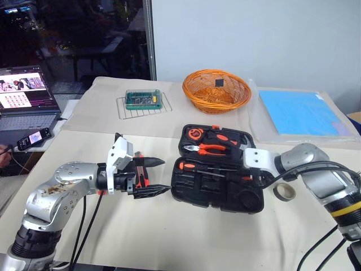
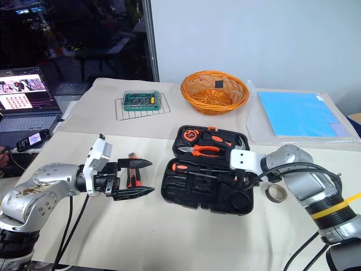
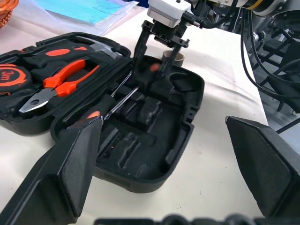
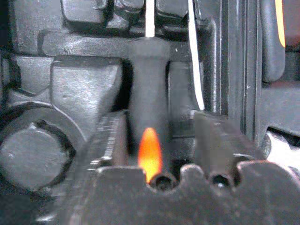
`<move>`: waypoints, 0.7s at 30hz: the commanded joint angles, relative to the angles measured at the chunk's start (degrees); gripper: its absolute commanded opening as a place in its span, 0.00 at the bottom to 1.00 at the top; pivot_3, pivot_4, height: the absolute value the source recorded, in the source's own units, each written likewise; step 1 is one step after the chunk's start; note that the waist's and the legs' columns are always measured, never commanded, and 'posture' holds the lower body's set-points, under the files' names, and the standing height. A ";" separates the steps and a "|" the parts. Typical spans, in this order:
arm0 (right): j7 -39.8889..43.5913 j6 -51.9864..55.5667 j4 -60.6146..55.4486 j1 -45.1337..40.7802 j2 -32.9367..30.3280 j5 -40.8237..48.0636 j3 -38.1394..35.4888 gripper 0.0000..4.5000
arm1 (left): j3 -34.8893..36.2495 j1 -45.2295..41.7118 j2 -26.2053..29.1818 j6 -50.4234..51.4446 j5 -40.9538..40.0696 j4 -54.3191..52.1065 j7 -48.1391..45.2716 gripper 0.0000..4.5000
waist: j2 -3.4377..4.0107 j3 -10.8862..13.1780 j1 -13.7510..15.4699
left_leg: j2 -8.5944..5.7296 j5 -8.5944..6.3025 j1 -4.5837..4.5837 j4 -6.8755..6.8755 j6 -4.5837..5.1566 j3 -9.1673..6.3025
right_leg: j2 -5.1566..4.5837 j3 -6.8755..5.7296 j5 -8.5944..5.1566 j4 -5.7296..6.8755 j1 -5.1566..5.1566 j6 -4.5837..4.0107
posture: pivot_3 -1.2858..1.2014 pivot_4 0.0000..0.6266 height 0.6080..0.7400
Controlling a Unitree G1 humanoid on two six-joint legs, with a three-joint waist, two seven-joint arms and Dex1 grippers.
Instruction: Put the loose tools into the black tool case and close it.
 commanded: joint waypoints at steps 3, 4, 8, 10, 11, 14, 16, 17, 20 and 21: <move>1.27 -0.12 -1.72 1.78 1.63 3.70 -3.25 0.78 | -0.04 -0.80 0.18 -1.43 0.05 -1.25 0.28 1.00 | -0.04 0.00 -0.10 | -0.01 -0.01 0.00 0.00 0.01 0.04 | -0.01 0.03 0.00 -0.02 0.01 0.01 | 0.52 0.24 1.00; 1.46 -0.51 -1.91 2.12 1.76 4.62 -4.15 0.78 | -0.02 -0.83 0.14 -1.44 0.04 -1.23 0.34 1.00 | -0.05 0.01 -0.09 | 0.00 -0.01 0.00 0.00 0.01 0.03 | -0.01 0.03 0.00 -0.02 -0.01 0.00 | 0.52 0.24 1.00; 1.71 0.73 -3.49 3.79 2.38 9.11 -8.41 0.78 | 0.27 -0.55 0.23 -1.53 -0.02 -1.34 0.48 1.00 | -0.04 0.01 -0.05 | 0.01 -0.02 0.00 -0.01 0.03 0.01 | 0.01 0.02 0.00 0.04 -0.04 0.00 | 0.52 0.24 1.00; 0.87 1.80 -4.29 4.48 2.98 11.02 -10.44 0.78 | 0.32 -0.41 0.26 -1.57 -0.04 -1.42 0.59 1.00 | -0.03 0.02 -0.10 | 0.02 -0.02 -0.01 -0.01 0.03 0.01 | 0.01 0.03 0.02 0.05 -0.06 0.00 | 0.52 0.24 1.00; 0.22 3.25 -4.91 4.67 3.50 12.56 -11.79 0.66 | 0.35 -0.43 0.21 -1.58 -0.04 -1.39 0.71 1.00 | -0.03 0.02 -0.09 | 0.03 -0.02 0.00 -0.01 0.03 0.01 | 0.02 0.03 0.02 0.06 -0.05 0.01 | 0.52 0.24 1.00; -1.77 7.10 -7.11 5.23 4.57 15.84 -14.91 0.46 | 0.40 -0.51 0.20 -1.60 -0.06 -1.19 0.83 1.00 | -0.03 0.02 -0.04 | 0.02 -0.02 -0.01 -0.01 0.04 0.02 | 0.02 0.04 0.04 0.05 -0.05 0.01 | 0.52 0.24 1.00; -3.32 8.97 -8.48 5.82 5.08 17.32 -16.36 0.30 | 0.33 -0.52 0.24 -1.61 -0.06 -1.11 0.84 1.00 | -0.03 0.02 -0.02 | 0.01 -0.03 -0.01 0.00 0.07 0.01 | 0.01 0.05 0.04 0.05 -0.05 -0.01 | 0.52 0.24 1.00; -3.79 9.86 -9.19 6.14 5.21 18.01 -16.87 0.23 | 0.36 -0.46 0.29 -1.62 -0.10 -1.14 0.82 1.00 | -0.03 0.02 -0.01 | 0.01 -0.08 -0.02 0.00 0.14 0.02 | 0.00 0.05 0.03 0.04 -0.06 -0.03 | 0.52 0.24 1.00; -8.64 13.88 -12.36 8.38 6.89 19.39 -19.20 0.01 | 0.05 -0.73 0.17 -1.63 0.02 -0.82 0.95 1.00 | -0.03 0.02 0.11 | 0.01 -0.16 -0.02 0.00 0.27 -0.01 | 0.00 0.03 0.03 0.04 -0.06 -0.05 | 0.52 0.24 1.00; -10.46 14.81 -13.50 9.44 7.65 19.56 -19.81 0.01 | -0.01 -0.76 0.13 -1.62 0.02 -0.79 1.04 1.00 | -0.03 0.02 0.10 | 0.02 -0.16 -0.02 0.00 0.27 -0.02 | 0.00 0.03 0.03 0.05 -0.04 -0.05 | 0.52 0.24 1.00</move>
